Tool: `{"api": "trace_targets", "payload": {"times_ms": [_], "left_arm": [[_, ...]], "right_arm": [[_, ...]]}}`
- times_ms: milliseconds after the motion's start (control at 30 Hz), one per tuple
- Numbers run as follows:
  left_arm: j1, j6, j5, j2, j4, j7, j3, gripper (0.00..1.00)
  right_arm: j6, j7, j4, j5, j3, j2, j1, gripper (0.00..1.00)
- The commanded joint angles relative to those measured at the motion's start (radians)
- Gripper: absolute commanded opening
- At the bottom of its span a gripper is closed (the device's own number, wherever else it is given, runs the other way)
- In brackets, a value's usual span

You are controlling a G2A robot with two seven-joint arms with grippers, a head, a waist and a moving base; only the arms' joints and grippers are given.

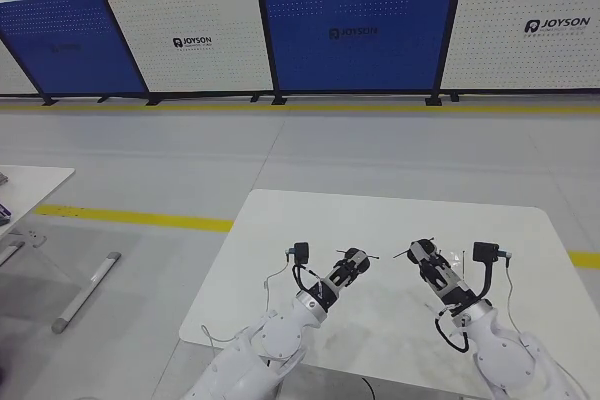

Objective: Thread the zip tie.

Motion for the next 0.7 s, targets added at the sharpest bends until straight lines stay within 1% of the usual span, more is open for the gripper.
{"api": "trace_targets", "payload": {"times_ms": [0, 167, 300, 400, 433, 467, 667], "left_arm": [[0.000, 0.000, 0.000, 0.000, 0.000, 0.000, 0.000, 0.00], [0.000, 0.000, 0.000, 0.000, 0.000, 0.000, 0.000, 0.00], [0.000, 0.001, 0.000, 0.000, 0.000, 0.000, 0.000, 0.00], [-0.003, 0.017, 0.009, -0.002, 0.004, -0.002, 0.005, 0.00], [-0.008, 0.034, 0.020, -0.003, 0.011, -0.021, 0.011, 0.00], [-0.011, 0.038, 0.023, -0.003, 0.011, -0.024, 0.011, 0.00], [-0.011, 0.038, 0.023, -0.003, 0.011, -0.024, 0.011, 0.00]], "right_arm": [[0.000, 0.000, 0.000, 0.000, 0.000, 0.000, 0.000, 0.00], [0.000, 0.000, 0.000, 0.000, 0.000, 0.000, 0.000, 0.00], [0.004, -0.032, -0.002, 0.025, 0.012, -0.005, -0.009, 0.00], [0.001, -0.040, 0.009, 0.022, 0.005, -0.010, -0.012, 0.00], [0.012, -0.044, 0.018, 0.008, -0.007, -0.013, -0.007, 0.00], [0.021, -0.051, 0.022, -0.001, -0.011, -0.015, -0.004, 0.00], [0.021, -0.051, 0.022, -0.001, -0.011, -0.015, -0.004, 0.00]]}}
